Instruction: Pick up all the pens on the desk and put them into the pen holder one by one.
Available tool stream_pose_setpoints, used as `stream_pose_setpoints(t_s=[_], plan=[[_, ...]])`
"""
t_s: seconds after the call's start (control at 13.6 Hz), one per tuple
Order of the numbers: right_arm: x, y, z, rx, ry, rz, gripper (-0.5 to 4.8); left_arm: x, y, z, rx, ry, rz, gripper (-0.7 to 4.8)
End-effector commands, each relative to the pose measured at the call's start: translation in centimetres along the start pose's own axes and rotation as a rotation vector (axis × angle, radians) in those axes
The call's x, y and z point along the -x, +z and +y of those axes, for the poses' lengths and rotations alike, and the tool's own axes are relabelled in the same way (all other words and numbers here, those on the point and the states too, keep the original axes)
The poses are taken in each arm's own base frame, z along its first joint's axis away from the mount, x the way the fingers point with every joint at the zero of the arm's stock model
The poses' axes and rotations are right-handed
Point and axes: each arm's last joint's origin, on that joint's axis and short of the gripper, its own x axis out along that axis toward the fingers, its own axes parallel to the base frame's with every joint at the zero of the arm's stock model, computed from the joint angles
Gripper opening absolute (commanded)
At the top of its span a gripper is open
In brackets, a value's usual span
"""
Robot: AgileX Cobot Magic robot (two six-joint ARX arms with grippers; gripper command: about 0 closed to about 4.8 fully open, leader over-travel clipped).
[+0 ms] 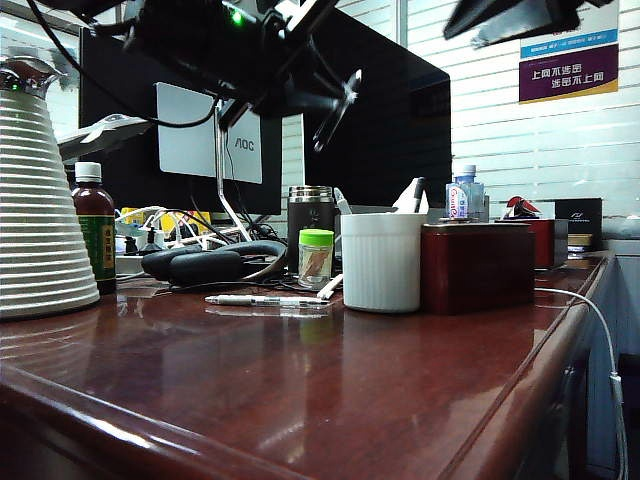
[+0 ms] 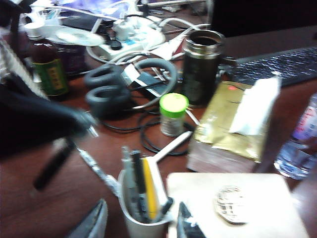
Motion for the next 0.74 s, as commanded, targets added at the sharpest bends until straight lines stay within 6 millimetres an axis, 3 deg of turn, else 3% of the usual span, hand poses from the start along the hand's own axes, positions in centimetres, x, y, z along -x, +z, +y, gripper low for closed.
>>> stream_pose_setpoints(t_s=[0.07, 0.37, 0.74], plan=[[0.5, 0.4, -1.0, -0.002, -0.041, -0.022, 1.84, -1.0, 0.2, 0.1, -0.116, -0.071, -0.130, -0.05], [0.6, 0.3, -1.4, 0.051, -0.059, -0.019, 1.84, -3.7, -2.4, 1.8, -0.176, -0.168, -0.304, -0.06], [0.5, 0.0, -1.4, 0.084, -0.074, 0.013, 1.84, -5.4, -5.6, 3.6, -0.142, -0.084, -0.380, -0.05]])
